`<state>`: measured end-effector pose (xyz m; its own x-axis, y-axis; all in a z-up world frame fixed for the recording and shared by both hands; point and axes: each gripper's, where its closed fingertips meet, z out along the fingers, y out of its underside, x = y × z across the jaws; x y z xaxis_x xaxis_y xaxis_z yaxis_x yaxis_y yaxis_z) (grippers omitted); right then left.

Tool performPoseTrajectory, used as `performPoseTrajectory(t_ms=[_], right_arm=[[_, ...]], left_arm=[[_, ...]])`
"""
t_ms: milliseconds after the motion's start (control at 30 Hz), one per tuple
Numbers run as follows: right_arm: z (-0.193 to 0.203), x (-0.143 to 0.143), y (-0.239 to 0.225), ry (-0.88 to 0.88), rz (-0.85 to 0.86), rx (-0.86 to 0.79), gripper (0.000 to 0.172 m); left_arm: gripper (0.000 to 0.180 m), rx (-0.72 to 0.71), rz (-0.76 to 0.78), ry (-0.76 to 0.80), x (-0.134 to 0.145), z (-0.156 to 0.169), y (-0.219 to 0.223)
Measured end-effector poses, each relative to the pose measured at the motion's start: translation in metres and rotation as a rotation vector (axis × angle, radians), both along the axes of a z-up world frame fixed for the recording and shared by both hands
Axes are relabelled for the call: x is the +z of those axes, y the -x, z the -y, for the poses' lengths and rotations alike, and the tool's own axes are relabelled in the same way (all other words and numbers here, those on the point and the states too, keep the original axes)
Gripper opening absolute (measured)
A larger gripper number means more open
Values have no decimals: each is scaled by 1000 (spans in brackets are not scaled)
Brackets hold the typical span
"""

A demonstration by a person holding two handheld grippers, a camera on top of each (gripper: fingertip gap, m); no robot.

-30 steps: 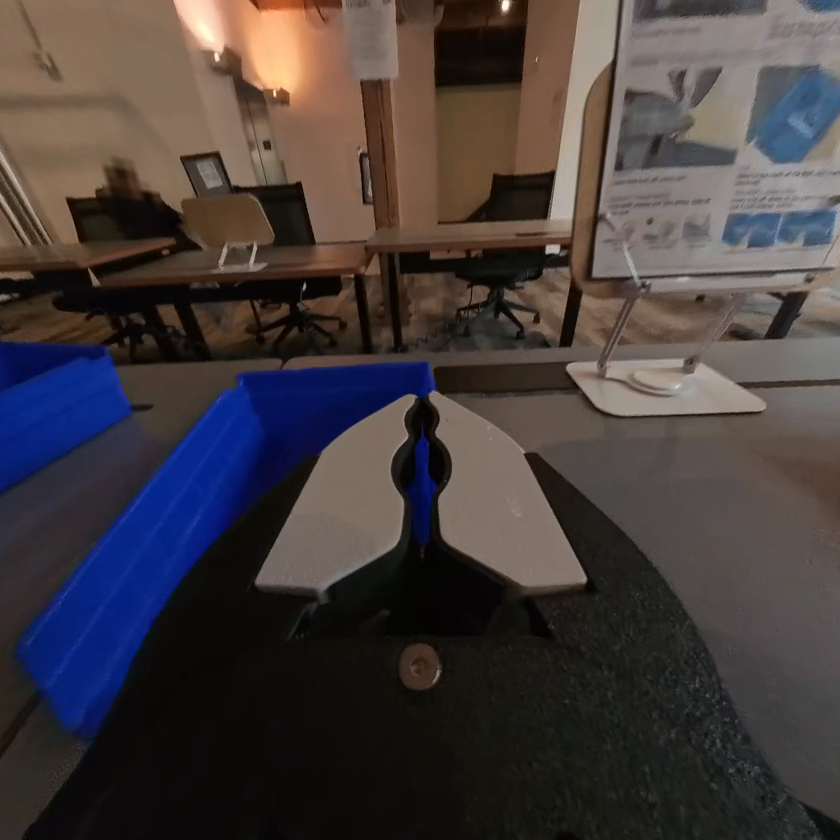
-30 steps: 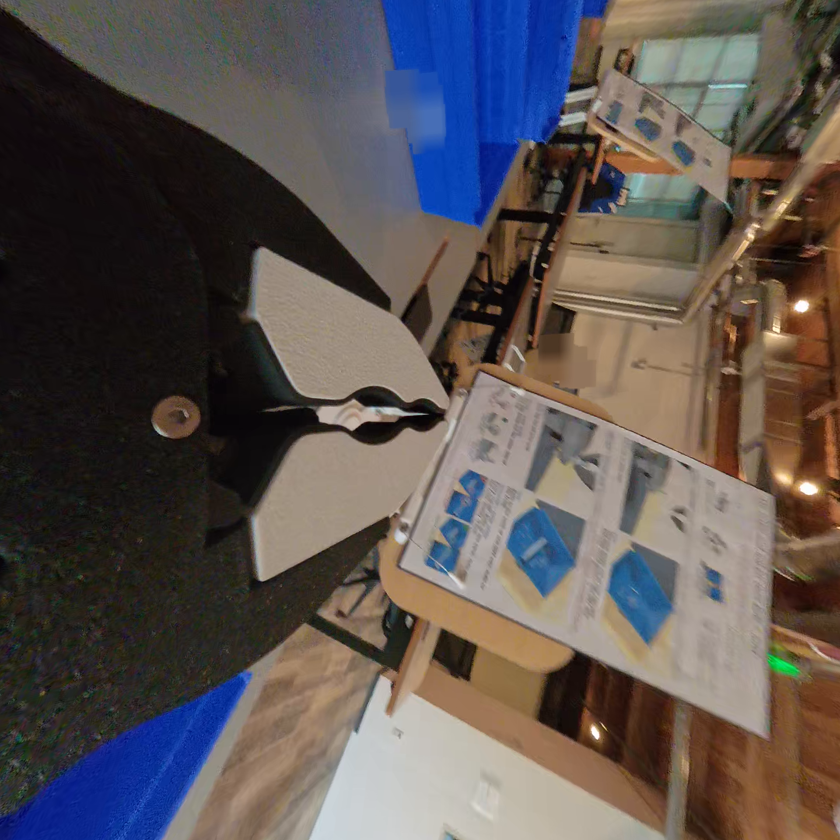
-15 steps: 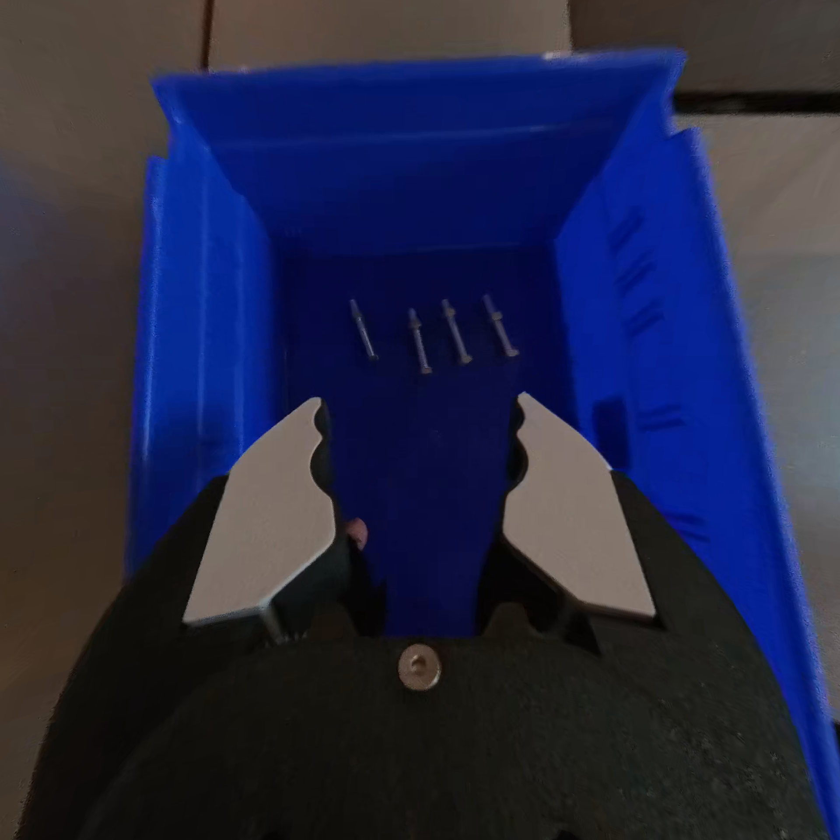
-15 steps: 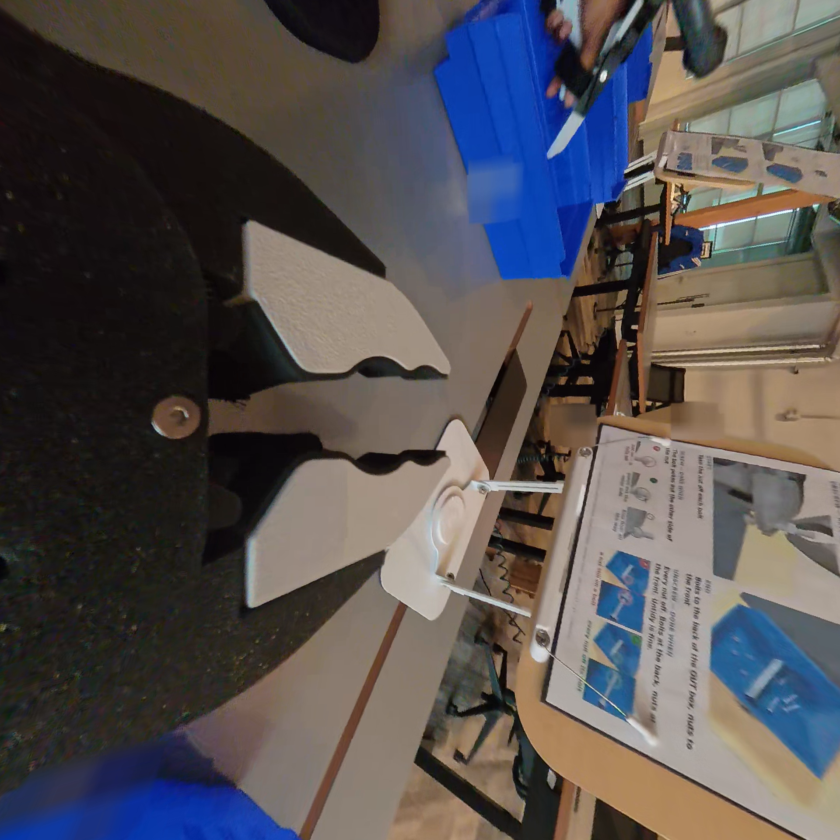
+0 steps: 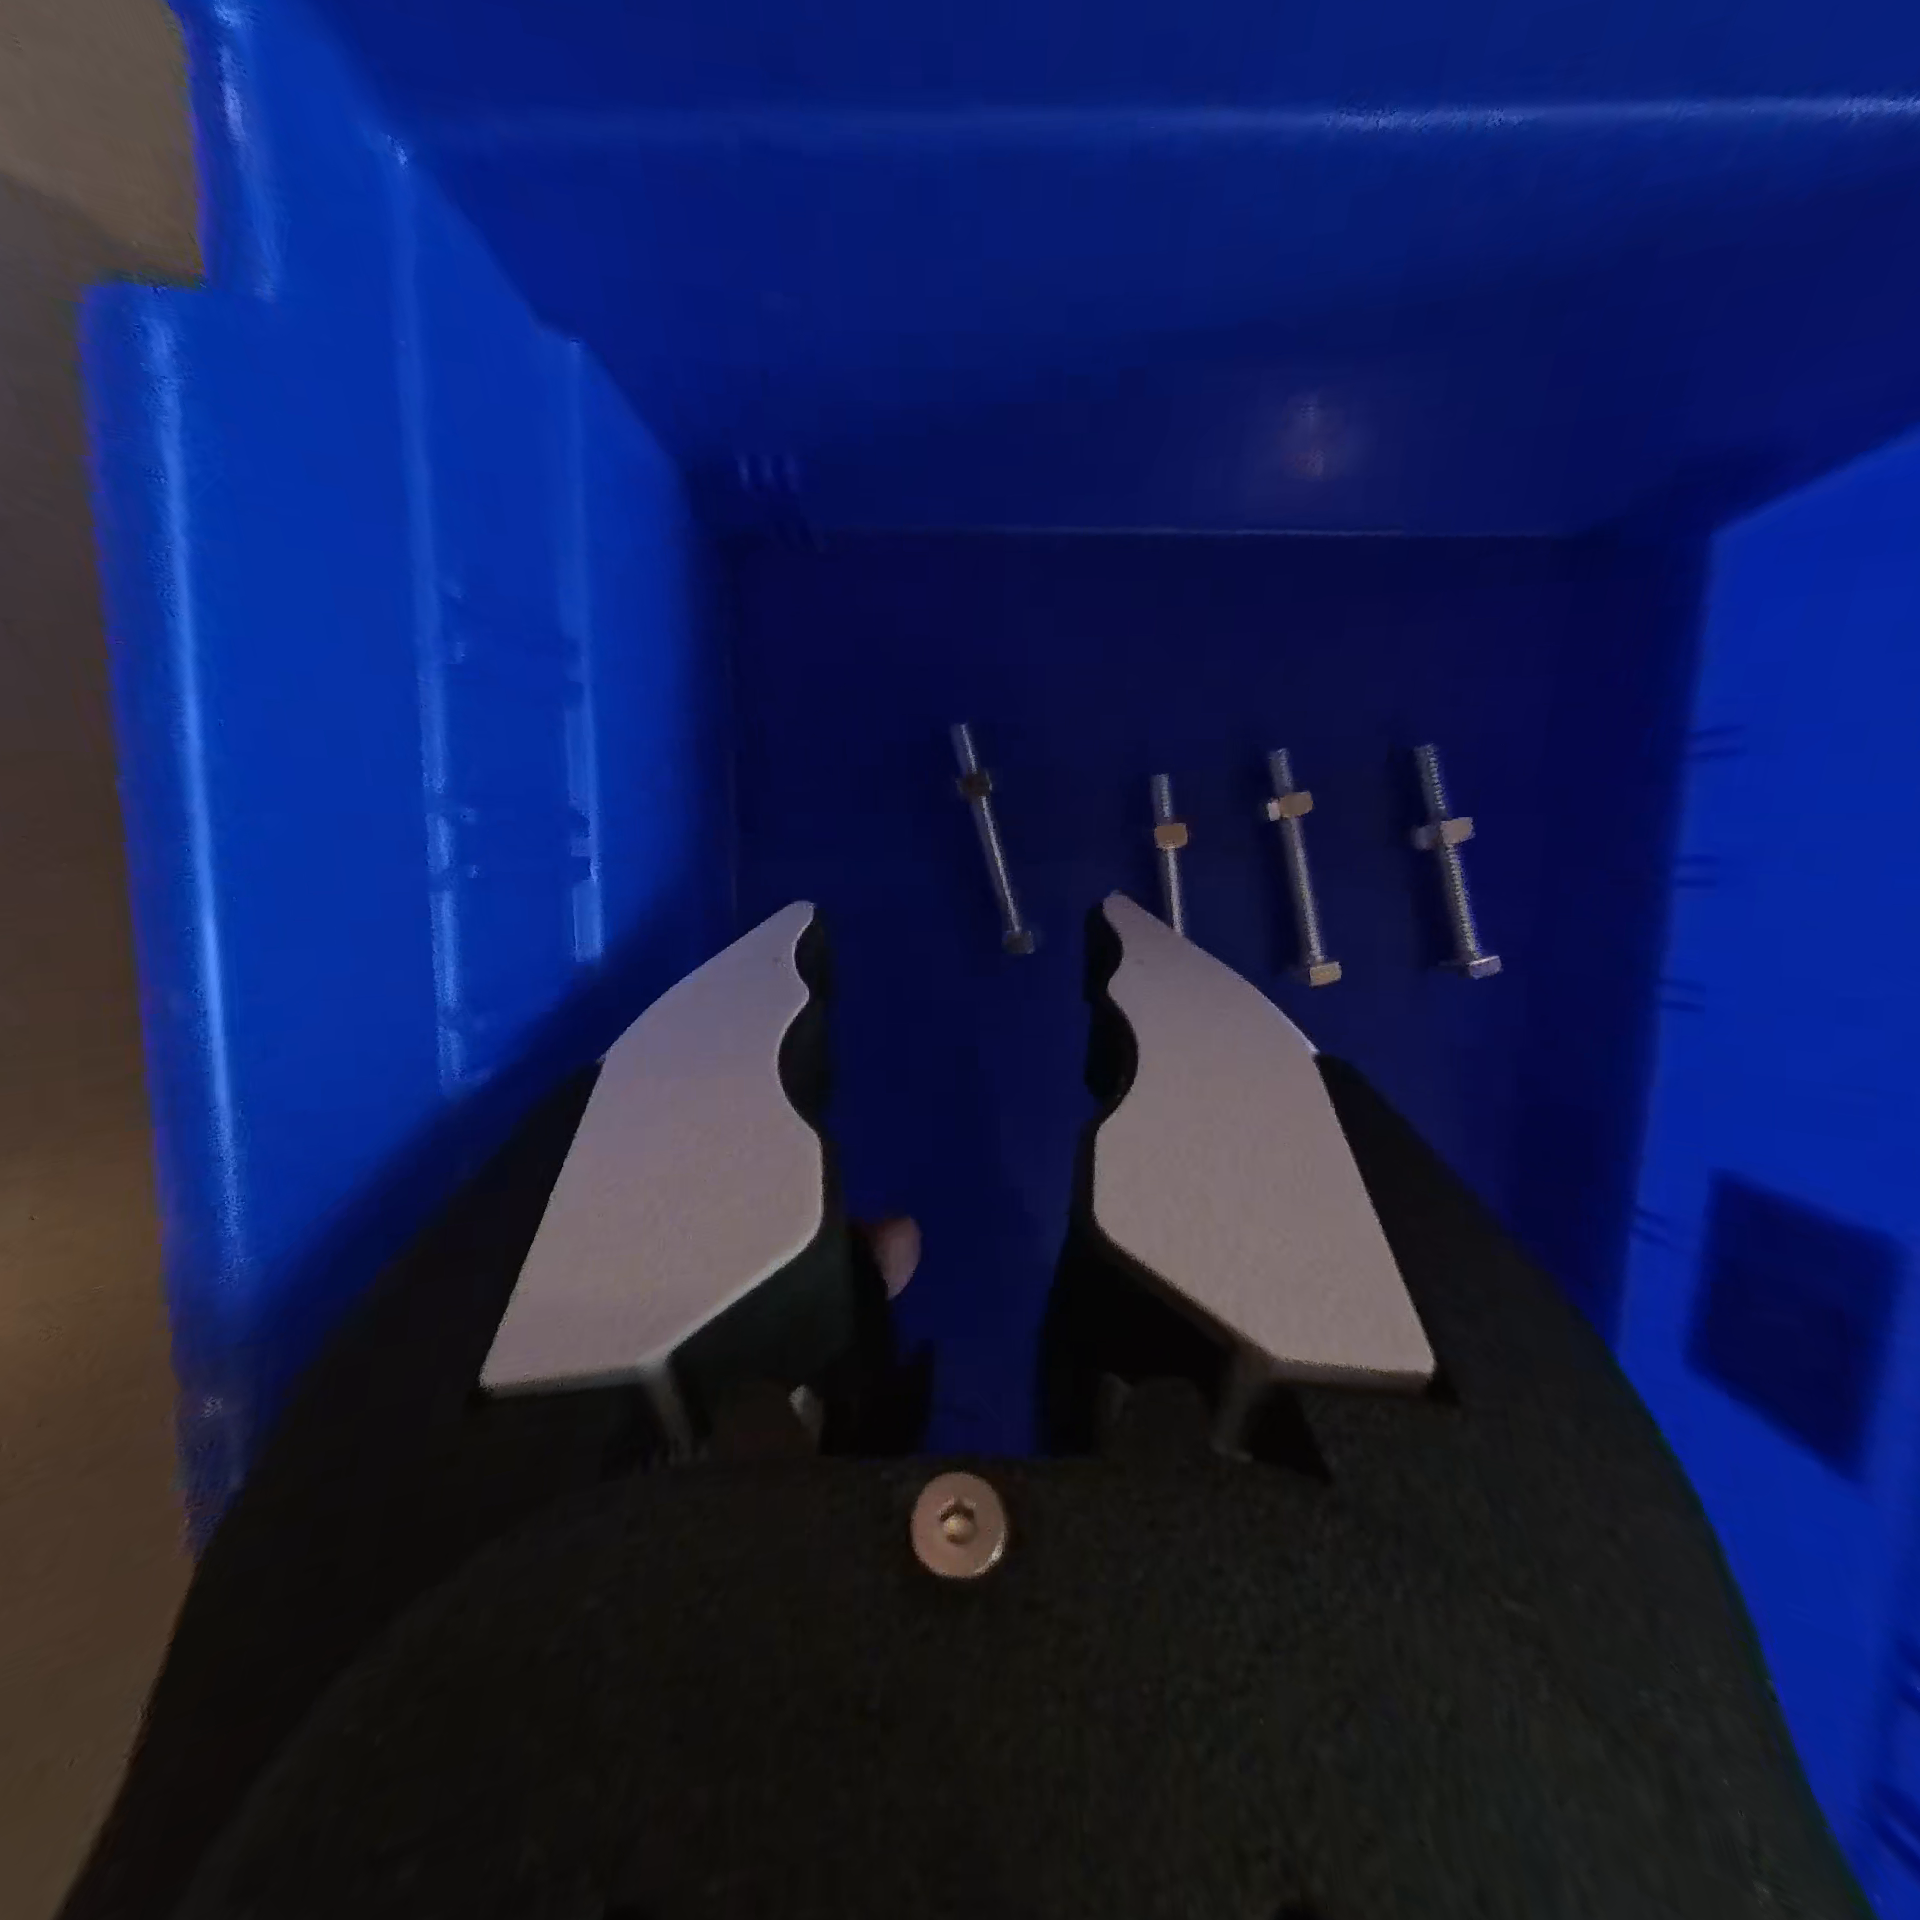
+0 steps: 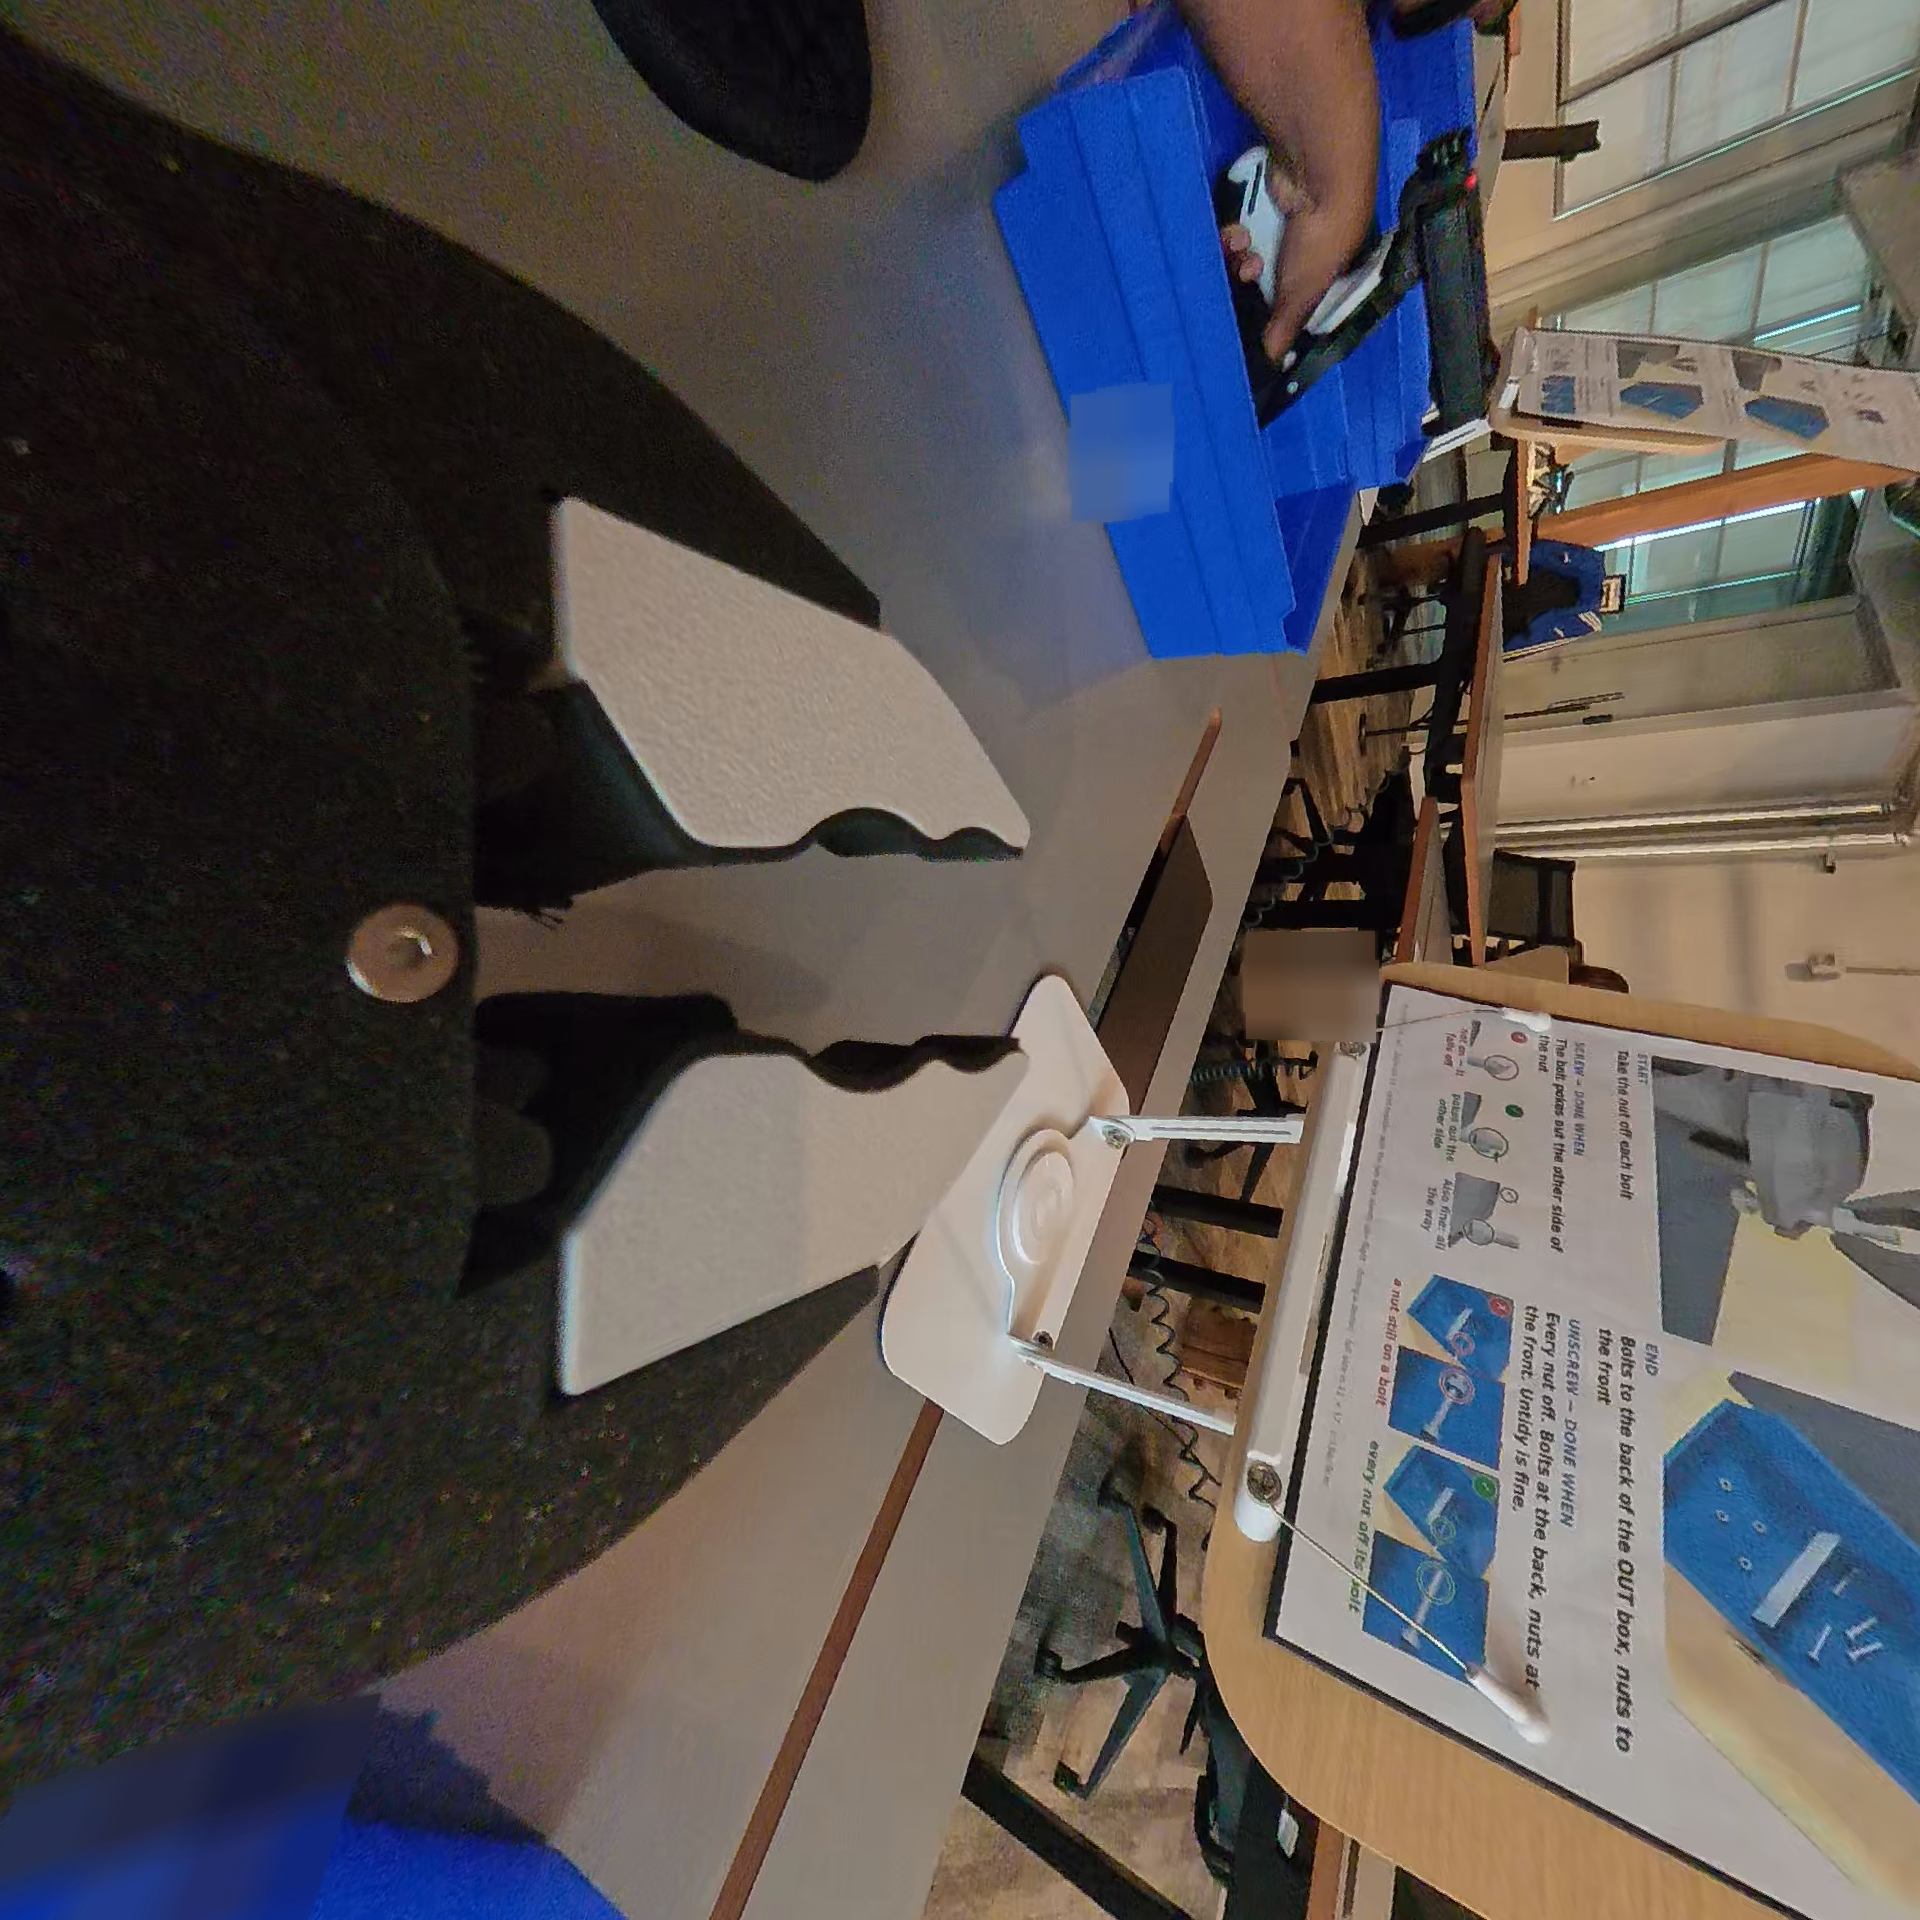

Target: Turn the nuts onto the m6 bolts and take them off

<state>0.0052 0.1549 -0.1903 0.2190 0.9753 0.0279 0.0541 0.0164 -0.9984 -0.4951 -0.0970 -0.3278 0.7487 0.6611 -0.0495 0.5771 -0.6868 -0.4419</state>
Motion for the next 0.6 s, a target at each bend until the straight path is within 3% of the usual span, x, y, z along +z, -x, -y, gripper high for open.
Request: performPoseTrajectory(t_ms=[267, 400, 467, 600], right_arm=[[-2, -1, -1, 1, 6, -11, 32], [-4, -1, -2, 0, 4, -22, 33], [-5, 0, -2, 1, 2, -26, 33], [-6, -1, -3, 4, 8, -28, 34]], left_arm=[[39, -1, 39, 31, -13, -2, 1], [28, -8, 53, 7, -14, -5, -1], [8, -24, 55, 0, -14, -6, -3], [6, -35, 38, -15, -14, -6, -4]])
